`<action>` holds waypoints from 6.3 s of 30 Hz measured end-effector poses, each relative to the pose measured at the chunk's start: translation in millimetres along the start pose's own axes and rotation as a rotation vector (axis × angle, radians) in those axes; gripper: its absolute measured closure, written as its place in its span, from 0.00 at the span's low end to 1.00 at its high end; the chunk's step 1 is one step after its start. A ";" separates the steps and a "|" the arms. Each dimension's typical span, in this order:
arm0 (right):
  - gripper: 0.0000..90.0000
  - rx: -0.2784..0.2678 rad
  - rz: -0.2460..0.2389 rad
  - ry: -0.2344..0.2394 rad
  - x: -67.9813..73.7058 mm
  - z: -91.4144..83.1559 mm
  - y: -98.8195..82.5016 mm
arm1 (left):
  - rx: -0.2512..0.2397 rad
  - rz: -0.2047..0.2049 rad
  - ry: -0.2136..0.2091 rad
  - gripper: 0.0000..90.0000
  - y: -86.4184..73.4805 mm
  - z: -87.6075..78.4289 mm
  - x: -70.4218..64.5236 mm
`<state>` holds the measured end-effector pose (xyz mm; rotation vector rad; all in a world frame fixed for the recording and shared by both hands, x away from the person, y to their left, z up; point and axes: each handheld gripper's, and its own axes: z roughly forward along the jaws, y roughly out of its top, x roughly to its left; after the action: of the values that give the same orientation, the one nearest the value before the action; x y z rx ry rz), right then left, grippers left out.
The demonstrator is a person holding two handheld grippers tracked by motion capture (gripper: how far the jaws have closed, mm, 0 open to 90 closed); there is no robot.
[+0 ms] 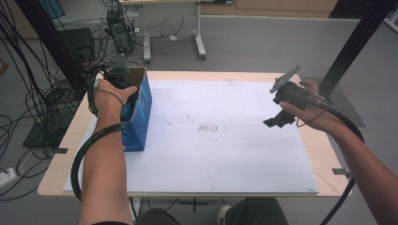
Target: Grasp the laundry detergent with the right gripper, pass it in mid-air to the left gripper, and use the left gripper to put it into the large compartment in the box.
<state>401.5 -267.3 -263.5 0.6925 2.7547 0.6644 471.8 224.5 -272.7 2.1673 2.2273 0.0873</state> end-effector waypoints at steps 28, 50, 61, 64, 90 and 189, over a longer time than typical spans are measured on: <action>0.05 -0.001 -0.001 -0.004 0.0 -2.8 0.1 | -0.005 0.001 0.003 0.40 -0.6 0.3 -0.8; 0.05 -0.010 -0.002 -0.005 -0.5 -3.2 1.3 | -0.008 0.004 0.007 0.40 -0.9 0.4 -1.6; 0.05 -0.008 -0.003 -0.007 0.0 -3.5 1.4 | -0.008 0.005 0.006 0.40 -0.8 0.4 -1.6; 0.05 -0.010 -0.002 -0.006 -0.1 -3.3 1.3 | -0.009 0.003 0.005 0.40 -1.0 0.5 -1.4; 0.05 -0.010 -0.004 -0.008 -0.9 -4.3 1.4 | -0.011 0.003 0.008 0.40 -1.1 0.6 -2.1; 0.06 0.148 0.078 -0.088 -80.1 2.1 64.5 | -0.181 0.524 -0.140 0.15 -44.0 -94.7 -184.0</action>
<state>496.6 -255.3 -226.2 0.8437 2.7272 0.4363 427.1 37.7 -183.8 2.4967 1.4708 0.1373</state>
